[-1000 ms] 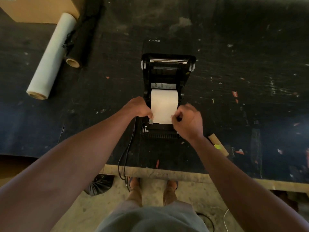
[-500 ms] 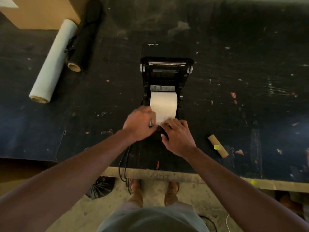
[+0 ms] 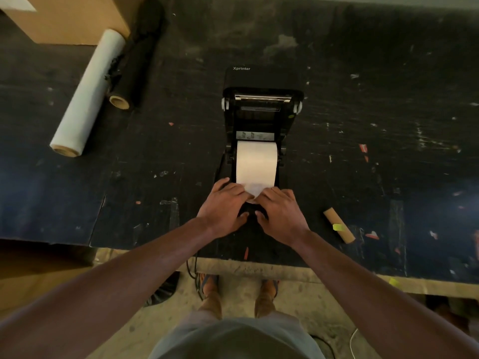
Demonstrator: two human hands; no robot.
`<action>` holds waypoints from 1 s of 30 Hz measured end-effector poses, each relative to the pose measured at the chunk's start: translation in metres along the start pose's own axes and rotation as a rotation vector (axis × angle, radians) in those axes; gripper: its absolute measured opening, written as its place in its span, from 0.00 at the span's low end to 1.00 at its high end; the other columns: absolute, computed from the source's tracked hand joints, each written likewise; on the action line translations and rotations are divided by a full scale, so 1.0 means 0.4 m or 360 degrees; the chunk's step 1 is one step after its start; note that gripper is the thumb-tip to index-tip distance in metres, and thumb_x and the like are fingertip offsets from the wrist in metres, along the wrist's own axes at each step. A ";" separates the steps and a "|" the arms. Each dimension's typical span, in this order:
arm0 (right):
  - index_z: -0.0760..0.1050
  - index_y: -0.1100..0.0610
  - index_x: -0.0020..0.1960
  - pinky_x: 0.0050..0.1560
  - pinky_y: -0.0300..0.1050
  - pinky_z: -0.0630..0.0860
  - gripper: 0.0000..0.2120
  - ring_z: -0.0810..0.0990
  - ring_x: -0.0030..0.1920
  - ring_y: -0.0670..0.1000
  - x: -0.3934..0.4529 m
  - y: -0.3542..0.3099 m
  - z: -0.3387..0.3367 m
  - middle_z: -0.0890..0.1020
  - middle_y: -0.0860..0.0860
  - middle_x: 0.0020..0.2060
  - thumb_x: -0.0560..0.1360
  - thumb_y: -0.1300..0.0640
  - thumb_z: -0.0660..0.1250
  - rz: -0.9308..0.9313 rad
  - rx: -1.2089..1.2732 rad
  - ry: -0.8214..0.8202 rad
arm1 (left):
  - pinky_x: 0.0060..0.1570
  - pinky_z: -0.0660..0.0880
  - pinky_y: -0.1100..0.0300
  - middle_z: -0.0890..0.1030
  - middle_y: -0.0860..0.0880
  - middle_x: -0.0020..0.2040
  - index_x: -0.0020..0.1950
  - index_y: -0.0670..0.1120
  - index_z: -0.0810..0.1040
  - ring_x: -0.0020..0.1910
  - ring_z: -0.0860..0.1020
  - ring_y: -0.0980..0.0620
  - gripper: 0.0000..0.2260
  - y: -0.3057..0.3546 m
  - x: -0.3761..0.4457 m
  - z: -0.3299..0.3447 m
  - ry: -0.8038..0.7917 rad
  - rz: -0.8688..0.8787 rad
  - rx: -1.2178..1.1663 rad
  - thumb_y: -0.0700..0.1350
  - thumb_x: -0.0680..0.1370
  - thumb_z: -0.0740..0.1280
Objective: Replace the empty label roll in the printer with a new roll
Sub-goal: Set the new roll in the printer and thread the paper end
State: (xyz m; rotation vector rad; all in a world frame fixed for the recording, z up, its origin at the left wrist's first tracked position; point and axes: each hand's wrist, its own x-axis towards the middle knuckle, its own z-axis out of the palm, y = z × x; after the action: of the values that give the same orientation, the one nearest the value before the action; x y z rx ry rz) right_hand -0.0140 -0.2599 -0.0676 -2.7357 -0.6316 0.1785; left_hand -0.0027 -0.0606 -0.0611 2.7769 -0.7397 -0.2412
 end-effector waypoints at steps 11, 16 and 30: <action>0.84 0.54 0.52 0.56 0.50 0.78 0.06 0.77 0.54 0.49 0.030 0.025 -0.039 0.82 0.50 0.51 0.77 0.60 0.71 -0.0017 0.0171 -0.0039 | 0.67 0.73 0.51 0.83 0.52 0.56 0.61 0.50 0.85 0.56 0.82 0.52 0.13 -0.006 0.016 -0.010 0.0061 -0.0064 -0.0217 0.45 0.77 0.75; 0.80 0.54 0.51 0.58 0.49 0.77 0.06 0.75 0.56 0.50 0.021 0.015 -0.043 0.79 0.50 0.54 0.75 0.58 0.71 -0.0030 0.0140 -0.0040 | 0.63 0.76 0.49 0.83 0.50 0.53 0.54 0.50 0.86 0.54 0.81 0.49 0.08 0.002 0.018 -0.010 0.0110 -0.0065 -0.0163 0.44 0.75 0.76; 0.76 0.52 0.52 0.70 0.52 0.70 0.07 0.80 0.61 0.54 -0.056 -0.015 -0.044 0.83 0.53 0.57 0.75 0.57 0.69 -0.0001 0.0230 -0.0183 | 0.61 0.78 0.46 0.86 0.48 0.52 0.56 0.46 0.84 0.52 0.83 0.49 0.09 0.021 -0.056 -0.002 0.0105 0.0053 -0.0395 0.45 0.77 0.72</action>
State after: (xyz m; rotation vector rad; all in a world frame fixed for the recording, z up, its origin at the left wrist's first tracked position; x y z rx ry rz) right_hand -0.0330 -0.2701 -0.0480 -2.6006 -0.6245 0.3688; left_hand -0.0258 -0.0560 -0.0559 2.5240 -0.6886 -0.2178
